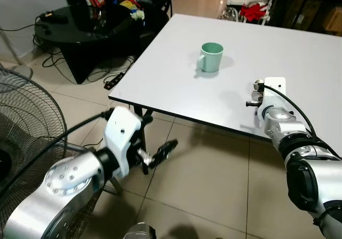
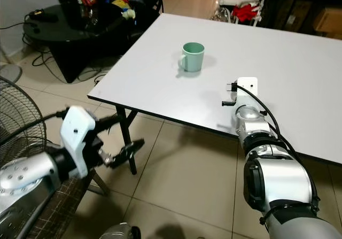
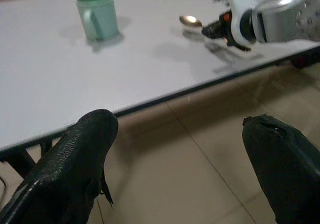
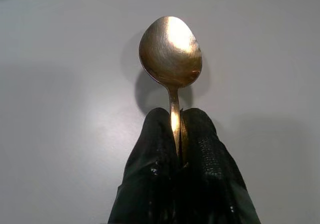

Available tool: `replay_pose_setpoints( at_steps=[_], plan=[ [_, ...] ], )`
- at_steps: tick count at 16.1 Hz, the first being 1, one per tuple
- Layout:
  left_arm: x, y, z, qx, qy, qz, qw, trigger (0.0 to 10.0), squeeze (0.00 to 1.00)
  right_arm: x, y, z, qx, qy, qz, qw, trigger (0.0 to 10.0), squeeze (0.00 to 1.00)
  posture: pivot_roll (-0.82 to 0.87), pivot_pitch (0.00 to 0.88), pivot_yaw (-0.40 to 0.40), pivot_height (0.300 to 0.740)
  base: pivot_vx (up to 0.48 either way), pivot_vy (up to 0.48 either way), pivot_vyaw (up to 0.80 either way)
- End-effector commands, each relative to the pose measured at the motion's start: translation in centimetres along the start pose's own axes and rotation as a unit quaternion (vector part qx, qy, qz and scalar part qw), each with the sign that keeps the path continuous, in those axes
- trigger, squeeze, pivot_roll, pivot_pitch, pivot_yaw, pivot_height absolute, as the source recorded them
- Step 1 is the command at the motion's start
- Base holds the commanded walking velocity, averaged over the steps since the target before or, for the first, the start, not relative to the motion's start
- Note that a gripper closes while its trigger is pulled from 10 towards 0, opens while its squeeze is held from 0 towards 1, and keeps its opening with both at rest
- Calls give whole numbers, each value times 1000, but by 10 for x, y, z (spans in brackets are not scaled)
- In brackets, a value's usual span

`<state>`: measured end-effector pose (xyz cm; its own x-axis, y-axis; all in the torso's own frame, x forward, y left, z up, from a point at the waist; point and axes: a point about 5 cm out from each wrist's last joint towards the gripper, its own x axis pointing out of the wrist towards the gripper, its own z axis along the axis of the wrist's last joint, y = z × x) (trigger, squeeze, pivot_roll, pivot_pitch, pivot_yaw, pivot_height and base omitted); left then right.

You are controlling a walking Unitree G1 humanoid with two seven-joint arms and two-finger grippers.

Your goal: Setting the table

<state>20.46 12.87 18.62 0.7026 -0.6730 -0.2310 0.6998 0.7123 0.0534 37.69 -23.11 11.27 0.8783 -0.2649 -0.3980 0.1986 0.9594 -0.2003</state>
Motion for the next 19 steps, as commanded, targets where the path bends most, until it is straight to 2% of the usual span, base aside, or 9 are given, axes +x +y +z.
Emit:
replay_pose_setpoints(
  at_steps=[1, 10, 11, 12, 13, 19],
  plan=[
    [-5, 0, 1, 3, 4, 4, 1000, 10000, 0, 0, -3, -1, 8, 2, -5, 1000, 10000, 0, 265, 118, 43, 740, 0, 0, 0],
    [-11, -4, 0, -5, 19, -4, 1000, 10000, 0, 0, -5, -12, 22, 22, -15, 999, 10000, 0, 266, 137, 55, 740, 0, 0, 0],
    [-11, -5, 0, -5, 20, -4, 1000, 10000, 0, 0, -5, -12, 24, 22, -16, 999, 10000, 118, 267, 137, 54, 740, 0, 0, 0],
    [-11, -5, 0, -5, 20, -4, 1000, 10000, 0, 0, -5, -12, 27, 22, -17, 999, 10000, 725, 267, 135, 54, 740, 0, 0, 0],
    [-10, -5, 1, -4, 20, -3, 1000, 10000, 0, 0, -5, -10, 34, 18, -16, 999, 10000, 1000, 268, 128, 52, 740, 0, 0, 0],
    [-6, 2, 3, -10, 5, 21, 1000, 10000, 0, 0, 0, 19, 67, -32, -9, 997, 10000, 1000, 246, 92, 51, 740, 0, 0, 0]
  ],
)
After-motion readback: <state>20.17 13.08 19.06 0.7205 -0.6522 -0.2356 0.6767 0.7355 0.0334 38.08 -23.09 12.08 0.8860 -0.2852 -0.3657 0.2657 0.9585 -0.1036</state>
